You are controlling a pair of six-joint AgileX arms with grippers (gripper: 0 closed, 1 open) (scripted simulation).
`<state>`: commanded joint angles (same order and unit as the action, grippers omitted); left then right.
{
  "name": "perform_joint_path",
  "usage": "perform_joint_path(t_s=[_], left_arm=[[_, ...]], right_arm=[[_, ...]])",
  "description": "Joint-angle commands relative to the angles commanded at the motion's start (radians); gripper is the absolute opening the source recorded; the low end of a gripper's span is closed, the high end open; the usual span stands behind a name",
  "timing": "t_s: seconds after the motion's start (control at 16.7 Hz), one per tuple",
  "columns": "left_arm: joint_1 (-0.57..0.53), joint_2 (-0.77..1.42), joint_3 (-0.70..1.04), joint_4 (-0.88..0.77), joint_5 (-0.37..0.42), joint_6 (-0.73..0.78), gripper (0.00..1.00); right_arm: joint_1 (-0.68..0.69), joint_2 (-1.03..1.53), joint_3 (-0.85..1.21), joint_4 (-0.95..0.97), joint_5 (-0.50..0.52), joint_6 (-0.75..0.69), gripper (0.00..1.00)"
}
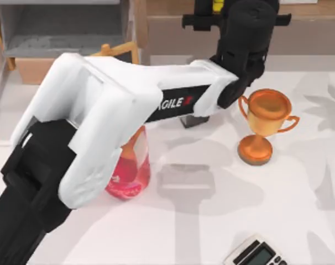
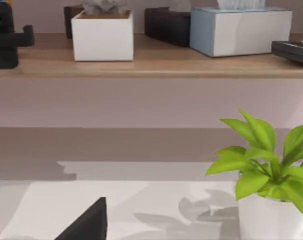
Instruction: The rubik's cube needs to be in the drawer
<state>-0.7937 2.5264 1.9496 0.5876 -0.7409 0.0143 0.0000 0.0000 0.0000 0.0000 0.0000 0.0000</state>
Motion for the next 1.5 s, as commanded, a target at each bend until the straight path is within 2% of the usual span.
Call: perform_joint_path(t_s=[0.3,0.48,0.72,0.9,1.14,1.5], left_arm=[[0.001,0.002,0.003,-0.006,0.002,0.005,0.0],[-0.047,-0.04,0.026,-0.059,0.028,0.042,0.0],[-0.127,-0.15,0.104,-0.209,0.094,0.143,0.0],[-0.131,-0.248,0.204,-0.352,0.156,0.236,0.0],[-0.009,-0.375,0.385,-0.565,0.251,0.362,0.0],[0.329,-0.554,0.679,-0.924,0.384,0.514,0.0]], right_arm=[[0.0,0.0,0.0,0.0,0.0,0.0,1.0],[0.0,0.0,0.0,0.0,0.0,0.0,1.0],[0.0,0.0,0.0,0.0,0.0,0.0,1.0],[0.0,0.0,0.0,0.0,0.0,0.0,1.0],[0.0,0.0,0.0,0.0,0.0,0.0,1.0],[0.0,0.0,0.0,0.0,0.0,0.0,1.0]])
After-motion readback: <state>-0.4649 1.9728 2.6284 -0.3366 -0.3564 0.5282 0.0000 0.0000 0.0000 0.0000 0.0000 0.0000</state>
